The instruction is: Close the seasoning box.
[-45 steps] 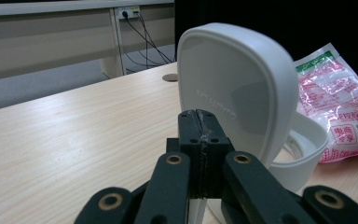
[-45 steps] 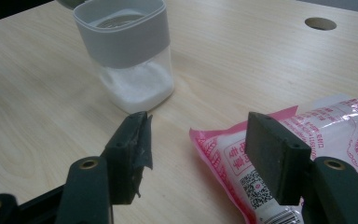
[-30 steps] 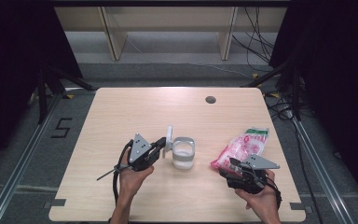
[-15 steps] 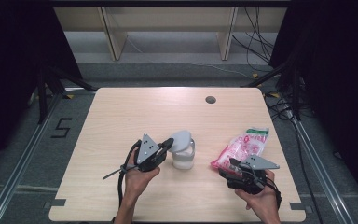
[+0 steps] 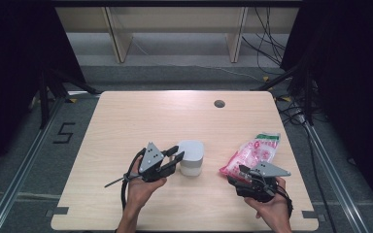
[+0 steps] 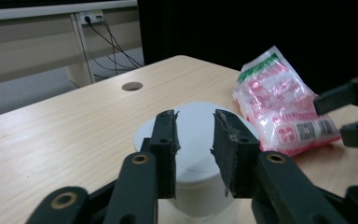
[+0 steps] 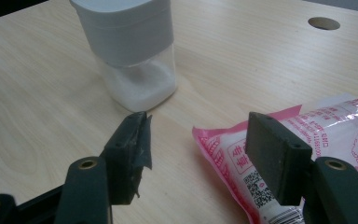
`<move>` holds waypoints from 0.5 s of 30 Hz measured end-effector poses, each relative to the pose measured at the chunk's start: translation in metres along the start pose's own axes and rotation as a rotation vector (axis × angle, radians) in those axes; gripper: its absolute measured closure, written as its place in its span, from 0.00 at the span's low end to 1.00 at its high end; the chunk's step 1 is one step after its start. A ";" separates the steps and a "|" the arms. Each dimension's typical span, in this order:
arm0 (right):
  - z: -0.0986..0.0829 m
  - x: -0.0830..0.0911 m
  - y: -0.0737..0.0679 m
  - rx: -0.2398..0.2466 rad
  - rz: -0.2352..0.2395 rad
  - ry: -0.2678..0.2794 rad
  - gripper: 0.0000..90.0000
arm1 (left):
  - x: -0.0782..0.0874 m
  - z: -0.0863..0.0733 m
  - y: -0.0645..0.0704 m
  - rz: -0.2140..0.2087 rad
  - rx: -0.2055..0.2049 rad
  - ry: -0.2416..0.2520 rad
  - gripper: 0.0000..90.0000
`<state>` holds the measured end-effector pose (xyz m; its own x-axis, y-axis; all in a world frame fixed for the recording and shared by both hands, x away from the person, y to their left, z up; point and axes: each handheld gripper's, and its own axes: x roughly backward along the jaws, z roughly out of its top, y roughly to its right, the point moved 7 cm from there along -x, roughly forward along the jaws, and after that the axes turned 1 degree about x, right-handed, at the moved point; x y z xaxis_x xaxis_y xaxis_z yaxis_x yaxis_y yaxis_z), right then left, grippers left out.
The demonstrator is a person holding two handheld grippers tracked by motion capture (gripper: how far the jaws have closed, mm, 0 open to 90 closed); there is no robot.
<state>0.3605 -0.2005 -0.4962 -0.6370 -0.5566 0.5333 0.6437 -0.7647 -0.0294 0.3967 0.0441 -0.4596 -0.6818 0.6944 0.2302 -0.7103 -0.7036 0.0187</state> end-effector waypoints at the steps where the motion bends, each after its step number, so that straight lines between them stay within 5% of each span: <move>1: 0.001 -0.001 -0.001 -0.008 0.005 0.007 0.44 | 0.002 -0.001 0.001 -0.005 -0.014 -0.005 0.71; 15: -0.002 -0.001 -0.007 -0.024 0.034 -0.011 0.43 | 0.013 -0.020 0.011 -0.012 0.018 -0.027 0.44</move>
<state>0.3555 -0.1959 -0.4983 -0.6099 -0.5793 0.5407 0.6547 -0.7528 -0.0680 0.3769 0.0483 -0.4757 -0.6680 0.6988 0.2561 -0.7150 -0.6980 0.0396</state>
